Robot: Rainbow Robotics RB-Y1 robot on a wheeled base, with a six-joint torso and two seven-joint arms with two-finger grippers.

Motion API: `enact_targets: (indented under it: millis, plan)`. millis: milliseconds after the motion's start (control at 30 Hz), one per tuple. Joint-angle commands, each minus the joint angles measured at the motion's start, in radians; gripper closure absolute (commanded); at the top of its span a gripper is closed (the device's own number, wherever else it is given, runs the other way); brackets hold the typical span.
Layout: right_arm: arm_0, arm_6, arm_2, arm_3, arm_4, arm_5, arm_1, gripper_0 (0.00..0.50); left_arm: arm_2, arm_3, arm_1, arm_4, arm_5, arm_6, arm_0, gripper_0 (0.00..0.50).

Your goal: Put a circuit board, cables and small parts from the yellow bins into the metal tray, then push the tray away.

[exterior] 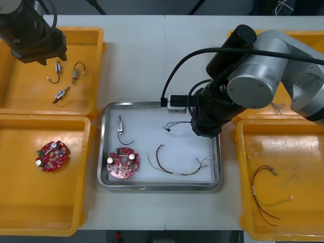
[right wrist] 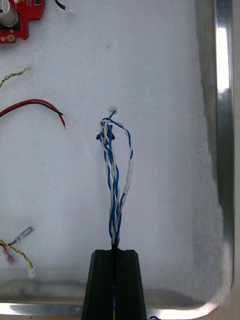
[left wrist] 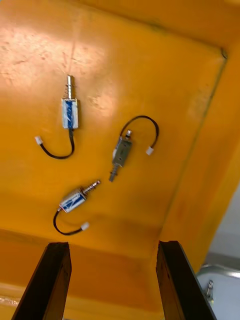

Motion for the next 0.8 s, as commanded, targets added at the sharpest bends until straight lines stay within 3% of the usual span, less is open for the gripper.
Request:
enact_targets:
  millis: [33, 433, 633, 700, 733, 767, 800]
  plan:
    - [-0.047, 0.118, 0.027, 0.063, 0.001, -0.032, 0.059, 0.500, 0.025, 0.065, 0.040, -0.024, -0.072, -0.101, -0.058, 0.000]
    - [-0.098, 0.153, 0.099, 0.226, 0.004, -0.130, 0.108, 0.500, -0.107, 0.146, 0.030, -0.094, -0.247, -0.100, -0.060, 0.000]
    - [-0.098, 0.147, 0.099, 0.236, 0.004, -0.134, 0.113, 0.500, -0.139, 0.229, 0.011, -0.116, -0.356, -0.112, -0.060, 0.000]
    - [-0.096, 0.145, 0.099, 0.235, 0.002, -0.134, 0.113, 0.470, -0.156, 0.251, 0.004, -0.132, -0.392, -0.112, -0.060, 0.000]
    - [-0.096, 0.142, 0.099, 0.236, 0.001, -0.134, 0.111, 0.409, -0.165, 0.268, -0.001, -0.137, -0.414, -0.113, -0.058, 0.000]
    - [-0.096, 0.141, 0.097, 0.241, -0.002, -0.134, 0.110, 0.288, -0.174, 0.284, -0.003, -0.137, -0.435, -0.113, -0.060, 0.000]
    - [-0.096, 0.139, 0.099, 0.244, -0.007, -0.134, 0.110, 0.201, -0.182, 0.294, -0.004, -0.140, -0.452, -0.113, -0.060, 0.000]
